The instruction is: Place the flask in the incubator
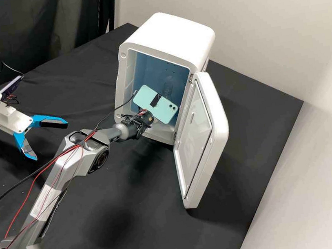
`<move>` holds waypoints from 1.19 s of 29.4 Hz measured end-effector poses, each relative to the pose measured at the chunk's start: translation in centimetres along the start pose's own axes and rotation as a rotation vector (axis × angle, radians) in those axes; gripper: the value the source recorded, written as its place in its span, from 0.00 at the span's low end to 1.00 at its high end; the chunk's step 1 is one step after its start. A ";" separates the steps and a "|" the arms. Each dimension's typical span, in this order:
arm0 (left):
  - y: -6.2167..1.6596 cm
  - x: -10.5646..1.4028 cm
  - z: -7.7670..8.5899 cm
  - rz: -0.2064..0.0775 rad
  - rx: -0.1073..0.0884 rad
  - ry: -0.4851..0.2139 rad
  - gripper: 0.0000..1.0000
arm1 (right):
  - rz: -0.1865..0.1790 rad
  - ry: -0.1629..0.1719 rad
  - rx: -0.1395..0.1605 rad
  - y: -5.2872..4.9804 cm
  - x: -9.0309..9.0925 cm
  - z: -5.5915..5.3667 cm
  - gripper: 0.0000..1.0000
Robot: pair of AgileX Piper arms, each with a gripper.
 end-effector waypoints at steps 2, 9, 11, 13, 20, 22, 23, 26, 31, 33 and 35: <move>0.00 0.0 0.0 0.000 0.000 0.000 1.00 | 0.000 0.000 0.002 0.1 0.0 0.0 1.00; 0.00 0.0 0.0 0.000 0.000 0.000 1.00 | 0.005 0.011 0.011 0.0 -0.1 0.0 1.00; 0.00 0.0 0.0 0.000 0.000 0.000 1.00 | 0.004 0.009 0.012 -0.1 -0.4 0.2 1.00; 0.00 0.0 0.0 0.000 0.000 0.000 1.00 | -0.001 0.003 0.017 0.0 -0.7 0.1 1.00; 0.16 -0.1 0.1 0.007 0.001 -0.004 1.00 | 0.021 0.026 0.033 0.7 -2.8 -0.6 1.00; 0.30 -0.1 0.1 0.013 0.001 -0.005 1.00 | 0.026 0.033 0.033 0.8 -3.4 -0.7 1.00; 0.31 -0.2 0.1 0.014 0.001 -0.005 1.00 | 0.028 0.036 0.034 0.9 -3.8 -0.9 1.00; 0.34 -0.2 0.1 0.015 0.002 -0.006 1.00 | 0.022 0.026 0.034 0.8 -5.2 -0.7 1.00; 0.06 -0.4 0.1 0.005 0.001 -0.003 1.00 | 0.023 0.028 0.047 0.7 -7.6 -0.5 1.00; -0.06 -0.4 0.1 0.000 0.001 -0.003 1.00 | 0.027 0.039 0.054 0.6 -8.5 -0.4 1.00; 0.00 -0.5 0.1 0.003 0.001 -0.003 1.00 | 0.029 0.045 0.051 0.6 -9.6 -0.4 1.00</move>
